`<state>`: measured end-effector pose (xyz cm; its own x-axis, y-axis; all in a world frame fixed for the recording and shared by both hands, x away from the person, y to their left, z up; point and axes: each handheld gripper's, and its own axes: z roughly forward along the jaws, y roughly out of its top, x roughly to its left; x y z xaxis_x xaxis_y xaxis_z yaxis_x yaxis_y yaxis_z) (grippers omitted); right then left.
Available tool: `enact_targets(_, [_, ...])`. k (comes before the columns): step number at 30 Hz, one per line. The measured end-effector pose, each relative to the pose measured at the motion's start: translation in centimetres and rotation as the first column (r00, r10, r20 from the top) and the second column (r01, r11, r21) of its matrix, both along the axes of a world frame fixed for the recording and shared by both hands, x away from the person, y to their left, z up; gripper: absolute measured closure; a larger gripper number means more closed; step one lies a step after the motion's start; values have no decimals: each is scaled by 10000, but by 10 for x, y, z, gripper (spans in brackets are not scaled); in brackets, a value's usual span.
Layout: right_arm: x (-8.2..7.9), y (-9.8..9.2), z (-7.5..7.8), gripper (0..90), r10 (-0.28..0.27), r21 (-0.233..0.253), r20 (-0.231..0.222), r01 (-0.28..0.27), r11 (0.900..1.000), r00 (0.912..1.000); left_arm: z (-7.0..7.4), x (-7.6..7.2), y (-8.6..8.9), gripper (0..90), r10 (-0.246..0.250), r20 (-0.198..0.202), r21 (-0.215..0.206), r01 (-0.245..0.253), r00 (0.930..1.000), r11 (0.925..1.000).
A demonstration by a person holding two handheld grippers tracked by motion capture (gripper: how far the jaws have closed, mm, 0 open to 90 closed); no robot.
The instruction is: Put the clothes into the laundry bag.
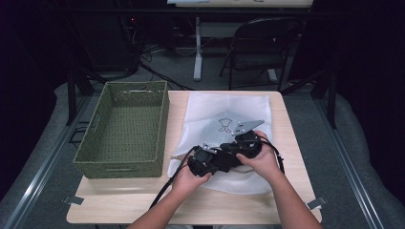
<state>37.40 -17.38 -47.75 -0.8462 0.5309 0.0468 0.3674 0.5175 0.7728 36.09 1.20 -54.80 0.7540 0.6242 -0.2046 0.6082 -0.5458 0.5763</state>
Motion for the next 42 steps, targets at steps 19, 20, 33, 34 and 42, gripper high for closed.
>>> enact_targets(19, [-1,0,1,897,34,75,-16,-34,10000,10000,6,20,-8,854,379,115,-274,-376,9992,9989])
enact_targets(20, [-1,0,1,898,32,78,-25,-31,10000,10000,6,21,-8,854,410,122,-280,-406,9991,9988])
enact_targets(33, [-1,0,1,897,-13,156,11,12,9999,10000,7,31,-13,854,674,297,-254,-667,9973,9974])
enact_targets(34, [-1,0,2,897,-9,151,25,8,9999,10000,8,32,-12,854,505,290,-113,-502,9983,9987])
enact_targets(42, [0,-2,3,897,-104,273,28,103,9996,9999,8,38,-18,854,914,368,-327,-902,9951,9954])
